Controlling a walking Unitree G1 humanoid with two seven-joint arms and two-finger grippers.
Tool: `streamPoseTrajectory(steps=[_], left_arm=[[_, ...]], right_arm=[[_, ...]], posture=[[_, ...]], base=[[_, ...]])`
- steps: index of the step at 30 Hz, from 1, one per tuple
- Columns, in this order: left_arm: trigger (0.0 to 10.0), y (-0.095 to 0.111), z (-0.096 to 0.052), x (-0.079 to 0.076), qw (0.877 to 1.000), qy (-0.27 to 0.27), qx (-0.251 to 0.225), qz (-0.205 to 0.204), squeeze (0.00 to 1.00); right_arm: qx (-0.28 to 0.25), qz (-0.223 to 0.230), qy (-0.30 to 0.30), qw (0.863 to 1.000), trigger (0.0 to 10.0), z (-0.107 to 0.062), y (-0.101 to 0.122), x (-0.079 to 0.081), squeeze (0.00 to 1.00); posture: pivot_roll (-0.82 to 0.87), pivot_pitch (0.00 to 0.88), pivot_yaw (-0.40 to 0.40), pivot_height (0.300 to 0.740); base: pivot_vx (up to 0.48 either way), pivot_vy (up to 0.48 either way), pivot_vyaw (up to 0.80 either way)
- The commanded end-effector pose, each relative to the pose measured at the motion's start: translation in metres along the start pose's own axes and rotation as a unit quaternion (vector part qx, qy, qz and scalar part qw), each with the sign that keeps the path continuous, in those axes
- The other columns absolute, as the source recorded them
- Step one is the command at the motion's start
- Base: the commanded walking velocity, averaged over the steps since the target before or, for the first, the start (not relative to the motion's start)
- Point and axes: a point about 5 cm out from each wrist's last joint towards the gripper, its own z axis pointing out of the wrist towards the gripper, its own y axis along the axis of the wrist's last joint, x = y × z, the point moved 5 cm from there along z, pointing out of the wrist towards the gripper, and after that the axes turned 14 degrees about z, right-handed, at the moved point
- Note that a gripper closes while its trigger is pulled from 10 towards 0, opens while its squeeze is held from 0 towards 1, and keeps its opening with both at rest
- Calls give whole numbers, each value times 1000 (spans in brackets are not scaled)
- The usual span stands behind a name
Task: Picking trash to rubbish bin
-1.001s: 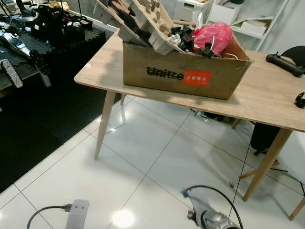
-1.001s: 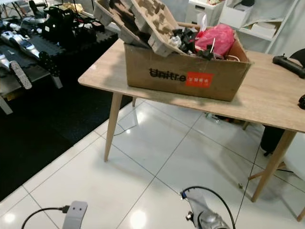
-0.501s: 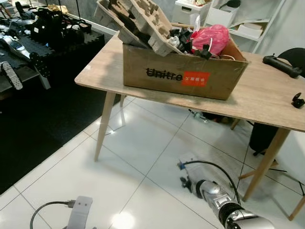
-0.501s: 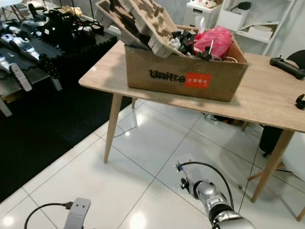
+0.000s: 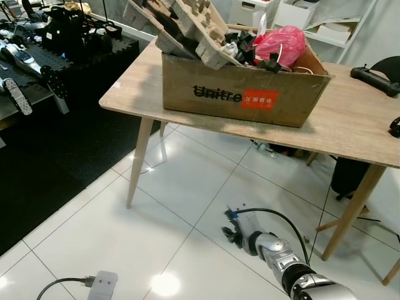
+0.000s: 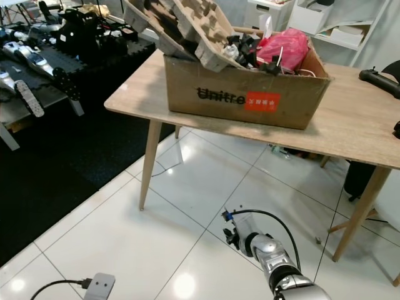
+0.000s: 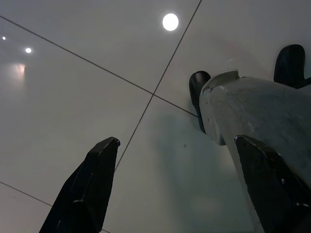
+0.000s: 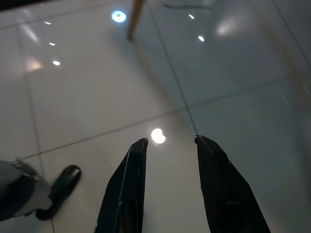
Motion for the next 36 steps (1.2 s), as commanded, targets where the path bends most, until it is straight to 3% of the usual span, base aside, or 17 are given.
streamPoseTrajectory(steps=[1, 6, 19, 25, 30, 34, 36], left_arm=[[10000, -7, 0, -12, 1000, -17, 9, 7, 0], [10000, -6, 0, -12, 1000, -17, 10, 6, 0], [10000, -5, 1, -14, 1000, -18, 8, 7, 0], [10000, -3, 1, -14, 1000, -18, 5, 8, 0], [10000, -6, 0, -12, 1000, -20, 9, 19, 0], [10000, -6, 0, -12, 999, -22, 9, 24, 0], [10000, -6, 0, -13, 999, -22, 8, 24, 0]], right_arm=[[2, -14, 26, 1000, 10000, 1, -5, 12, 0], [-8, -9, 54, 998, 10000, 2, -4, 21, 0], [-7, -35, 63, 997, 10000, -7, -5, 12, 0], [-2, -85, 81, 993, 10000, -7, -8, 19, 0], [-38, -185, 66, 980, 10000, -9, 4, 21, 0], [-79, -229, 49, 969, 10000, -9, 22, 22, 0], [-109, -308, 41, 944, 10000, -12, 37, 27, 0]], posture=[[68, 106, -63, 740], [75, 100, -71, 740], [59, 105, -73, 740], [48, 113, -68, 740], [22, 132, -60, 740], [23, 133, -62, 740], [25, 126, -68, 740]], base=[[0, 0, 0], [0, 0, 0], [0, 0, 0], [0, 0, 0], [0, 0, 0], [0, 0, 0], [0, 0, 0]])
